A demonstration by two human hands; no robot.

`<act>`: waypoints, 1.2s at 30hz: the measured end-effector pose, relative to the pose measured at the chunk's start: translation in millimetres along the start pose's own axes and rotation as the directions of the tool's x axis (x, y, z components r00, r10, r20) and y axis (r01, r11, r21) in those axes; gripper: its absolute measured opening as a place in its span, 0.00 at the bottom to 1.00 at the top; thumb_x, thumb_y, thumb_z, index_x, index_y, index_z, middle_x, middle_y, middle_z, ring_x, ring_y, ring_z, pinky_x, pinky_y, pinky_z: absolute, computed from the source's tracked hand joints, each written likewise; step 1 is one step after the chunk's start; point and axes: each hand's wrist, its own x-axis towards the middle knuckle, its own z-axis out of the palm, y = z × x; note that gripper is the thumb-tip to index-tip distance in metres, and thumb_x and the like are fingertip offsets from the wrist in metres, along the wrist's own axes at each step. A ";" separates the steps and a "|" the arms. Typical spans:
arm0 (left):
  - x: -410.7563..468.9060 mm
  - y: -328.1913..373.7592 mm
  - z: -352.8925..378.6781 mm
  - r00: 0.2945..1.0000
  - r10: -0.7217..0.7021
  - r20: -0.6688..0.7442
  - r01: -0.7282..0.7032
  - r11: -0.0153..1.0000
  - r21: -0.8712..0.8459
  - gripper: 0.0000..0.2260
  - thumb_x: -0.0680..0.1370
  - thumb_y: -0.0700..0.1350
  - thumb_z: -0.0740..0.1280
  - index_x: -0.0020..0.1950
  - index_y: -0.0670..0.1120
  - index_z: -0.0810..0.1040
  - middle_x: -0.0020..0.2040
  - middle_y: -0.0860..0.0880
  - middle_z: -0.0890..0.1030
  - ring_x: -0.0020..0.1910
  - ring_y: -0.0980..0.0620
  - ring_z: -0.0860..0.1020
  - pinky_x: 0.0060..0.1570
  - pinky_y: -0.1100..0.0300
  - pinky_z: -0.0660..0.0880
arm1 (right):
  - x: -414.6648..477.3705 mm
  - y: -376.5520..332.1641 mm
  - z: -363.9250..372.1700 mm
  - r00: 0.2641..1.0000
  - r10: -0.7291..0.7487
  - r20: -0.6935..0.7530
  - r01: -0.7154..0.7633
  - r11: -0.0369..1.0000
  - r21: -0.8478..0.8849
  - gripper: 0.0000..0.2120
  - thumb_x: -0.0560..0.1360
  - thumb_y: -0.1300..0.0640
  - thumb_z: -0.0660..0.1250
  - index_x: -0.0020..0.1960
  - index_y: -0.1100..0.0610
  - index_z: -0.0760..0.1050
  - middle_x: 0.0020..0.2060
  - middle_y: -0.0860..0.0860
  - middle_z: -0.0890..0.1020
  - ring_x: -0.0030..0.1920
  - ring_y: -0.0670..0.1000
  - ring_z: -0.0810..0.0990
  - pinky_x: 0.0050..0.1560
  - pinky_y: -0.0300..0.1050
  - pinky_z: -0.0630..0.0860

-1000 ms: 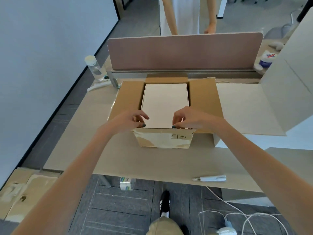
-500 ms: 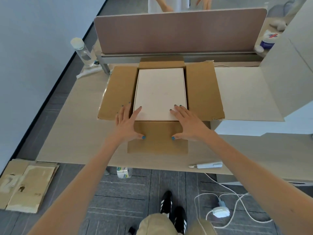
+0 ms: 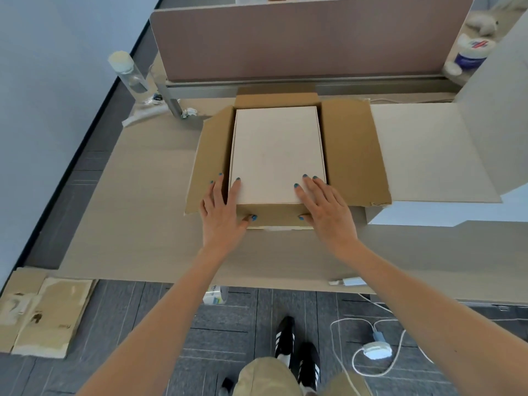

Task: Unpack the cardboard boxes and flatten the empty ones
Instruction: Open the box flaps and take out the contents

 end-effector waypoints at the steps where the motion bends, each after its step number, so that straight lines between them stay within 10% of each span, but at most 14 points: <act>1: -0.5 -1.5 0.1 1.000 0.010 0.008 -0.010 1.000 0.008 0.39 0.73 0.59 0.72 0.79 0.51 0.59 0.80 0.41 0.54 0.76 0.36 0.56 0.69 0.39 0.61 | -0.4 -0.8 -0.7 1.000 0.001 0.013 -0.001 1.000 0.002 0.34 0.75 0.49 0.68 0.76 0.56 0.60 0.75 0.56 0.62 0.74 0.58 0.62 0.74 0.52 0.61; 13: 2.4 -14.4 -25.0 0.981 0.164 0.107 -0.167 0.986 0.016 0.30 0.82 0.62 0.53 0.81 0.53 0.50 0.81 0.43 0.49 0.79 0.42 0.45 0.75 0.44 0.43 | 16.1 1.0 -44.4 0.926 0.047 0.374 -0.197 0.906 0.374 0.51 0.73 0.37 0.66 0.78 0.55 0.36 0.78 0.52 0.38 0.77 0.52 0.38 0.75 0.48 0.42; 25: 26.7 41.3 -30.4 0.989 -0.022 0.148 0.033 0.996 -0.078 0.24 0.84 0.52 0.56 0.77 0.42 0.57 0.77 0.36 0.53 0.73 0.37 0.58 0.69 0.48 0.63 | 61.1 -30.3 -50.7 0.758 0.507 0.411 -0.651 0.540 0.534 0.33 0.80 0.50 0.59 0.75 0.66 0.50 0.75 0.60 0.55 0.75 0.58 0.54 0.73 0.54 0.58; 36: 74.7 35.7 -39.2 0.909 -0.145 0.392 0.285 0.902 -0.326 0.33 0.82 0.56 0.60 0.80 0.48 0.46 0.69 0.39 0.64 0.59 0.37 0.75 0.48 0.53 0.67 | 95.5 -6.8 -56.5 0.643 0.570 0.511 -0.757 0.573 0.315 0.31 0.77 0.44 0.64 0.67 0.67 0.61 0.59 0.58 0.76 0.57 0.59 0.77 0.42 0.45 0.69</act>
